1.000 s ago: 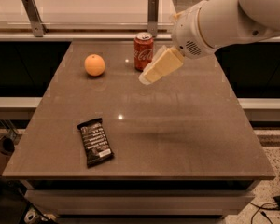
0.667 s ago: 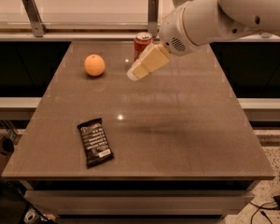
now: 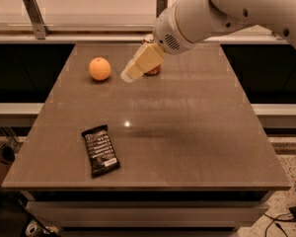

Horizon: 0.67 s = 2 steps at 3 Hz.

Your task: Pick orange

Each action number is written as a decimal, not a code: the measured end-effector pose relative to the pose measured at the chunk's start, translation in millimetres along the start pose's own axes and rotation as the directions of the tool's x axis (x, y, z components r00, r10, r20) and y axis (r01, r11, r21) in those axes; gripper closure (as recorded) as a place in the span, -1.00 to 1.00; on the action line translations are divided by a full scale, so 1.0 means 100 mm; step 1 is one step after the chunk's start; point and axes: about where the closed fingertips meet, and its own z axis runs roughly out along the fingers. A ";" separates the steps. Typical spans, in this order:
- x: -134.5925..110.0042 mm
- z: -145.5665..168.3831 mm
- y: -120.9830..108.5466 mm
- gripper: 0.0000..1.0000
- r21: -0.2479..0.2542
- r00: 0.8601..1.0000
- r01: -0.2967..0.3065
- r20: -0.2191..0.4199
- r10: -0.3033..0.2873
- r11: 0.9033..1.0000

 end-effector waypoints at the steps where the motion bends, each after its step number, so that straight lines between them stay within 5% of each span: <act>1: -0.02 0.06 -0.01 -1.00 -0.002 1.000 -0.006 0.014 0.006 1.000; 2: -0.07 0.36 0.01 -1.00 -0.015 0.999 -0.019 0.048 0.020 1.000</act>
Offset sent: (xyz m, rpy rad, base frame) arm 0.0409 0.0576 -0.0436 0.1097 0.0114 0.0219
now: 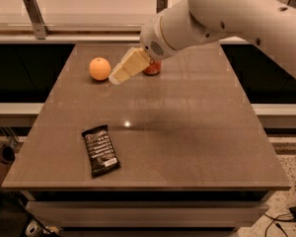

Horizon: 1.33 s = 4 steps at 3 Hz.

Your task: Pick orange

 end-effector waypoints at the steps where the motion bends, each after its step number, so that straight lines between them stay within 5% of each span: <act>1: -0.03 0.28 0.04 -1.00 -0.009 0.998 -0.011 0.057 0.012 1.000; 4: 0.02 1.07 0.02 -1.00 -0.066 0.986 -0.080 0.140 0.088 0.995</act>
Offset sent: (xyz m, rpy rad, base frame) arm 0.0350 0.0676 -0.0459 0.1438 -0.0029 0.0399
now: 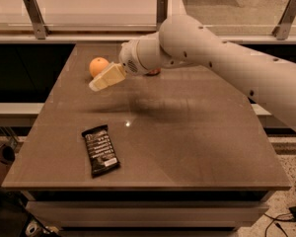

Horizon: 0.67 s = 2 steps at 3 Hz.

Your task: Pick orange

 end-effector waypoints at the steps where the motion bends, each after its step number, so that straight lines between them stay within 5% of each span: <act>1: 0.11 0.15 -0.14 -1.00 -0.006 0.999 -0.037 0.019 0.037 0.999; 2: 0.17 0.29 -0.25 -1.00 -0.012 0.998 -0.059 0.031 0.059 0.998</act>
Offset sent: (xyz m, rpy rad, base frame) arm 0.0532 0.0018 -0.0350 0.0822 0.0525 -0.0259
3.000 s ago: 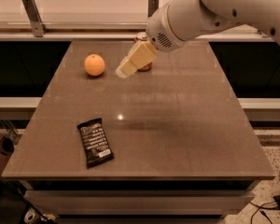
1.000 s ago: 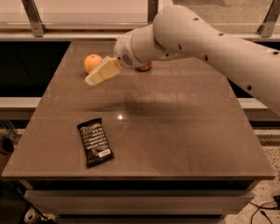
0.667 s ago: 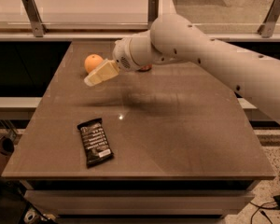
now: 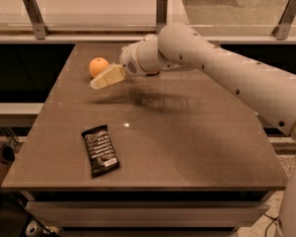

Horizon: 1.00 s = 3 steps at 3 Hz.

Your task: Pick orange

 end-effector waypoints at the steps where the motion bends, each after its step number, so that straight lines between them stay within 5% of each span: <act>1: -0.01 0.13 -0.04 -1.00 -0.009 1.000 -0.007 0.016 0.007 1.000; 2: -0.05 0.29 -0.03 -1.00 -0.026 0.999 -0.008 0.034 0.009 1.000; 3: -0.03 0.46 0.02 -0.65 -0.045 0.999 -0.001 0.042 0.003 0.999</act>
Offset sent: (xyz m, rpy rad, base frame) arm 0.0240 0.0366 -0.0118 0.0611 0.0000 0.0333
